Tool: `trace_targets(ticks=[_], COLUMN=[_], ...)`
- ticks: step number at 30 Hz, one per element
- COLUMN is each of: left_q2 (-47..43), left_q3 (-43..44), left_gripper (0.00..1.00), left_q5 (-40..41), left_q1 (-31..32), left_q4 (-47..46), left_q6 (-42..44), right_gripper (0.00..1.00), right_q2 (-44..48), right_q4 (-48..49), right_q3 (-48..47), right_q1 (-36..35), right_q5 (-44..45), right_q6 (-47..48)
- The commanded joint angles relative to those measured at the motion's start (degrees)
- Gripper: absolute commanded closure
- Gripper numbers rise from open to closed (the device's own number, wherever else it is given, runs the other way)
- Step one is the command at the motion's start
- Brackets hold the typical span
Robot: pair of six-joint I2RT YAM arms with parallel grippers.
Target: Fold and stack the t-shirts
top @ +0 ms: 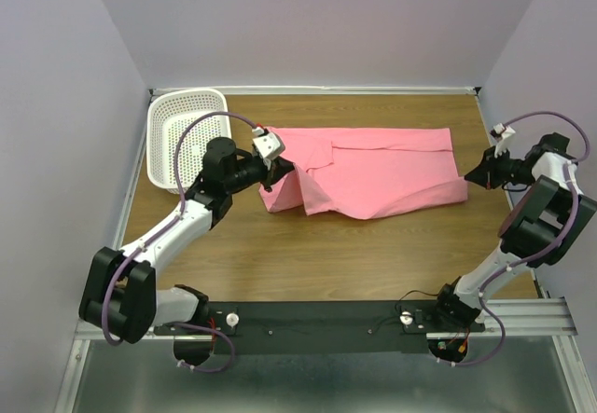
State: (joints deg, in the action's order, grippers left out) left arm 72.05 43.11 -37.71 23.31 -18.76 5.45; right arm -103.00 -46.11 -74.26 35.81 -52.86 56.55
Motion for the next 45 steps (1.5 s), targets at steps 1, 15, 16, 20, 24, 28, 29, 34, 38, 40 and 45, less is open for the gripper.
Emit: trace_targets(ticks=[1,15,16,20,24,28,29,34,38,40,45], left_q2=[1.42,4.23,5.19,7.84,10.03,11.79,12.23,13.81,14.52,14.96,15.75], left_q3=[1.89,5.58,6.01,8.21,9.62,11.81,12.17,13.84,14.45,14.89,16.12], left_gripper=[1.0,1.0,1.0,1.0,1.0,1.0,1.0,1.0,1.0,1.0,1.0], left_q5=[-2.1,-1.83,-1.92,-2.19,-4.03,-6.67,-6.84,-9.12,-10.27,-10.36,-10.63], left_q1=[-1.51,-2.83,-2.83,-3.18,-3.36,-3.27,-3.36,-3.27,-3.27,-3.27,-3.27], left_q4=[-0.13,5.84,6.11,7.34,8.56,10.85,11.29,12.52,12.61,12.87,14.28], left_q6=[-2.55,0.52,0.61,0.52,0.17,1.31,1.49,1.14,0.87,0.79,0.96], right_gripper=[1.0,0.99,0.99,0.99,0.99,1.0,0.99,0.99,0.99,0.99,0.99], right_q2=[0.78,-0.97,-0.97,-1.5,-1.85,-2.2,-2.29,-2.21,-2.12,-2.2,-2.73], right_q4=[0.67,1.2,1.2,1.37,1.81,2.16,2.25,2.16,2.16,2.25,2.77], right_q3=[-0.36,-1.5,-1.5,-1.59,-1.94,-2.82,-3.0,-3.61,-3.35,-3.44,-4.93], right_q1=[1.27,2.95,3.03,3.12,4.0,5.93,6.28,7.34,7.52,7.52,8.22], right_q5=[-2.51,-4.0,-4.09,-4.09,-4.0,-3.65,-3.65,-3.48,-3.56,-3.39,-2.77], right_q6=[0.4,-0.04,-0.04,-0.13,-0.57,-1.01,-1.09,-0.83,-0.57,-0.39,-1.62])
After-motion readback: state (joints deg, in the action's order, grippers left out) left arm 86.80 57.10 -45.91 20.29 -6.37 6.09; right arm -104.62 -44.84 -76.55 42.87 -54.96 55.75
